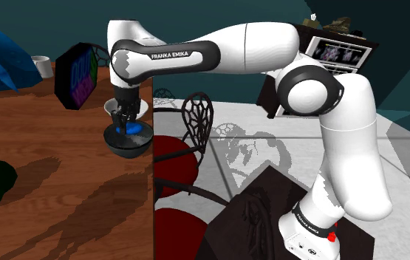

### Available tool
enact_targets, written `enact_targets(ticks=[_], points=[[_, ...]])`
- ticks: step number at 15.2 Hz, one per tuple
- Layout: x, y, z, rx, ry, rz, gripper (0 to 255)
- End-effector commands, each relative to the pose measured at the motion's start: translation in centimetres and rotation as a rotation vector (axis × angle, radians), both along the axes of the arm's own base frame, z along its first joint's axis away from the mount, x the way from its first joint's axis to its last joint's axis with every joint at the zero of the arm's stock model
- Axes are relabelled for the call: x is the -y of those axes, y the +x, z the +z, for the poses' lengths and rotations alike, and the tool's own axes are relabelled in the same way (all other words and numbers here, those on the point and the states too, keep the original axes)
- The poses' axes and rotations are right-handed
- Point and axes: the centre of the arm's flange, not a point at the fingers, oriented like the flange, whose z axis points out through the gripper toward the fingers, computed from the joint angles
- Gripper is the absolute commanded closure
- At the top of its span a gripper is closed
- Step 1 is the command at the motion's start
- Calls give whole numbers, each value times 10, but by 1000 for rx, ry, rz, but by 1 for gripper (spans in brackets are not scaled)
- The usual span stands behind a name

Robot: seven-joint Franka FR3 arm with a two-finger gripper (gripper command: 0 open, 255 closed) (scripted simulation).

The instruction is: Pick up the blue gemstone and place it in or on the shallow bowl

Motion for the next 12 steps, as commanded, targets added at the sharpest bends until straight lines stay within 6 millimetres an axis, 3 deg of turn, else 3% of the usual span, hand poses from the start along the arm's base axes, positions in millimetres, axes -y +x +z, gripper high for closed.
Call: enact_targets(ticks=[1,6,7,12], points=[[0,0,-1,1,0,0,255],[0,0,-1,1,0,0,255],[0,0,-1,1,0,0,0],[0,0,-1,1,0,0,0]])
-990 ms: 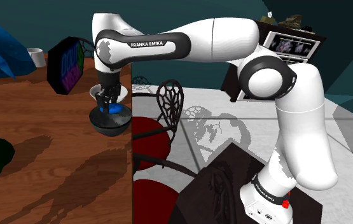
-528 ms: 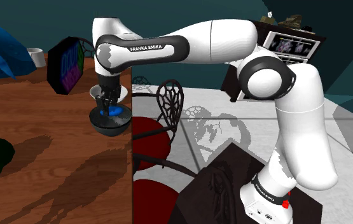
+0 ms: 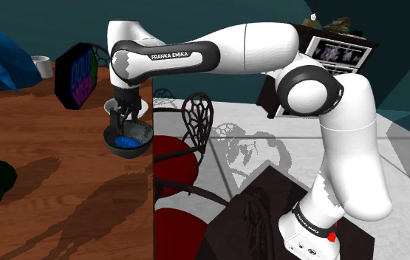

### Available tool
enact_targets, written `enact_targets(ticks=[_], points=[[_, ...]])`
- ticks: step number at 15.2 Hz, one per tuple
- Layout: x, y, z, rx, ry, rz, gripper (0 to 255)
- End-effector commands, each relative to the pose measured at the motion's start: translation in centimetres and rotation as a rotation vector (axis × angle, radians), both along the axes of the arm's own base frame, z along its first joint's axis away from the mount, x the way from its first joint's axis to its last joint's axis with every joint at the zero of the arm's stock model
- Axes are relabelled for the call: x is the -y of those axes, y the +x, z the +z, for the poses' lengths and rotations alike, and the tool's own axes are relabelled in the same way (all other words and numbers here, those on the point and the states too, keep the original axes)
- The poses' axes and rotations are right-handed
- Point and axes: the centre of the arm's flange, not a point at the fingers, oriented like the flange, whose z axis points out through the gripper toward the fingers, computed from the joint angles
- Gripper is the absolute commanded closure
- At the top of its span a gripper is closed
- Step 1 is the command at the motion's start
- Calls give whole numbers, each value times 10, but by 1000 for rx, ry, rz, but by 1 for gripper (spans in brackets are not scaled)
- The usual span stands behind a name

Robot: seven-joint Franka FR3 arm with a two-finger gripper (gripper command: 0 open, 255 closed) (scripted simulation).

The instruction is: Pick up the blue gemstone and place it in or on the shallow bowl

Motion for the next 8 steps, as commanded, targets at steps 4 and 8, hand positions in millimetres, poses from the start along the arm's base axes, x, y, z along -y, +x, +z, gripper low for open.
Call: enact_targets(ticks=[4,8], points=[[2,2,50,0,0,0,0],[2,2,50,0,0,0,0]])
